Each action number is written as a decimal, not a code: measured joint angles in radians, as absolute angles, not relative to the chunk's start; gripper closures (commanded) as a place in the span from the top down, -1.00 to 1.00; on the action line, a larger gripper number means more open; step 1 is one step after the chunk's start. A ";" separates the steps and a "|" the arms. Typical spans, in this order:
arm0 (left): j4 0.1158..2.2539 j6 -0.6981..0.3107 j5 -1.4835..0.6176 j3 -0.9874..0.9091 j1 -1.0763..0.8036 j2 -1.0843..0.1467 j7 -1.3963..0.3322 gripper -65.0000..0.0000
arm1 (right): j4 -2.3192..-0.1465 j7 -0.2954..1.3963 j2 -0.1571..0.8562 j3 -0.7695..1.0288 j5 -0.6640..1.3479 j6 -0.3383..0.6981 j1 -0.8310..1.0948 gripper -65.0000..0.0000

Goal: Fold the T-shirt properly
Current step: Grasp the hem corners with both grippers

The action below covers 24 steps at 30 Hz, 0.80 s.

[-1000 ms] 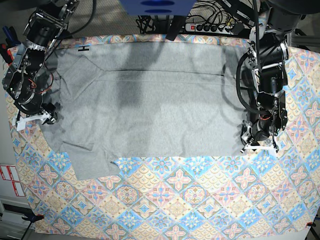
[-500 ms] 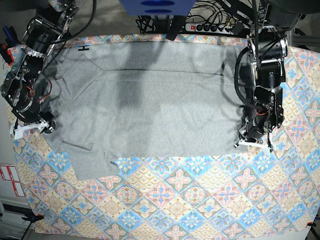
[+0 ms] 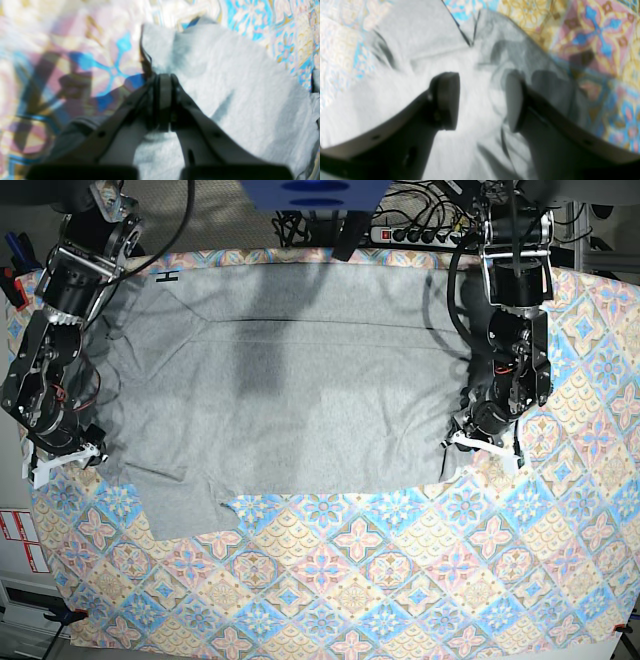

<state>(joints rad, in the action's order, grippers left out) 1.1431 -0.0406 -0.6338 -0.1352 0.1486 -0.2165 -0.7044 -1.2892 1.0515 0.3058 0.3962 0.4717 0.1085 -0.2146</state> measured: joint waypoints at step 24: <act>1.420 -0.049 -0.635 -0.260 -0.040 -0.208 -0.777 -1.00 | -0.609 0.528 0.518 -0.335 0.374 0.236 -0.452 0.27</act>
